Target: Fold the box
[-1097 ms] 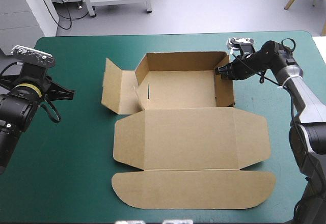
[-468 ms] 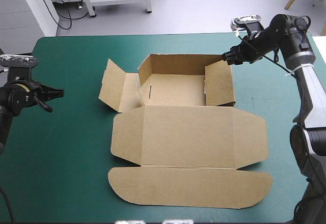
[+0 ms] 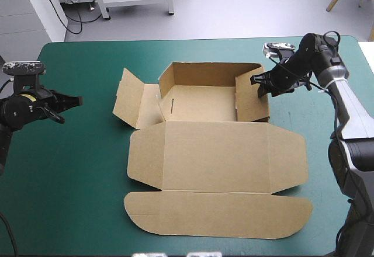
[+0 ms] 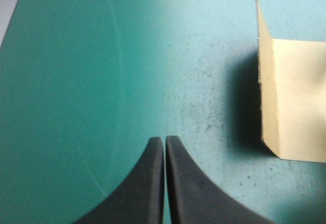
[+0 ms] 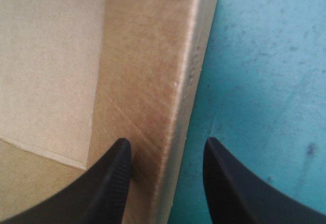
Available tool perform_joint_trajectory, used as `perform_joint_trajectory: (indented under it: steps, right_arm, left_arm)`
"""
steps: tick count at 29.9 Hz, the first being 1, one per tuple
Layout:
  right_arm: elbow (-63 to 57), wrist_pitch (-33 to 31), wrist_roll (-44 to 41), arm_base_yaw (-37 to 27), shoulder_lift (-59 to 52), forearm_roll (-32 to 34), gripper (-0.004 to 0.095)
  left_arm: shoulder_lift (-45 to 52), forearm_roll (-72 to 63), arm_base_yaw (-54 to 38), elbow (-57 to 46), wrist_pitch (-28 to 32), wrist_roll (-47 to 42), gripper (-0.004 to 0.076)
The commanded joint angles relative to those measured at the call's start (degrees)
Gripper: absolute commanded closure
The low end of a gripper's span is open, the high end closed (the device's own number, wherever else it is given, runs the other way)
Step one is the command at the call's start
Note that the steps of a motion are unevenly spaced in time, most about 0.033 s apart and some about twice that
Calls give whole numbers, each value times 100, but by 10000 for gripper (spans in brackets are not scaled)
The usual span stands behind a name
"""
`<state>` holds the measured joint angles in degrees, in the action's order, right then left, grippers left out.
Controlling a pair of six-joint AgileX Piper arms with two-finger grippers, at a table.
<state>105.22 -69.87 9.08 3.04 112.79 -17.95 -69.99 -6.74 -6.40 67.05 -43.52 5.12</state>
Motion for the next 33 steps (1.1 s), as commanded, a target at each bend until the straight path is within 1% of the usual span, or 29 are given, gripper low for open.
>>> perform_joint_trajectory:
  steps: [1, 8, 9, 10, 11, 14, 15, 24, 29, 33]
  right_arm:
    - [48, 95, -24, 42, -101, -202, 528]
    - [48, 191, 19, 348, 242, -176, 550]
    - [48, 202, 19, 391, 266, -162, 569]
    - [48, 236, 19, 406, 268, -140, 602]
    - [48, 278, 28, 429, 268, -111, 662]
    - [48, 291, 76, 453, 268, -42, 927]
    - [48, 270, 76, 453, 268, -57, 915]
    - [58, 195, 134, 360, -214, -57, 927]
    - [58, 95, 182, -114, -770, -49, 927]
    - [47, 95, 238, -486, -1230, -49, 927]
  left_arm:
    - [81, -515, -11, 165, 265, 383, 730]
    - [-59, -614, -11, 165, 104, 529, 731]
    - [-59, -614, -11, 165, 70, 529, 731]
    - [-75, -614, -11, 165, 44, 543, 731]
    - [-75, -603, -11, 165, 44, 555, 731]
    - [-75, -593, -11, 165, -28, 658, 731]
    - [-75, -593, -11, 165, -71, 709, 731]
    - [-75, -593, -11, 165, -71, 733, 731]
    - [-75, -614, -11, 165, -71, 733, 734]
    - [-75, -974, -11, 165, -71, 733, 734]
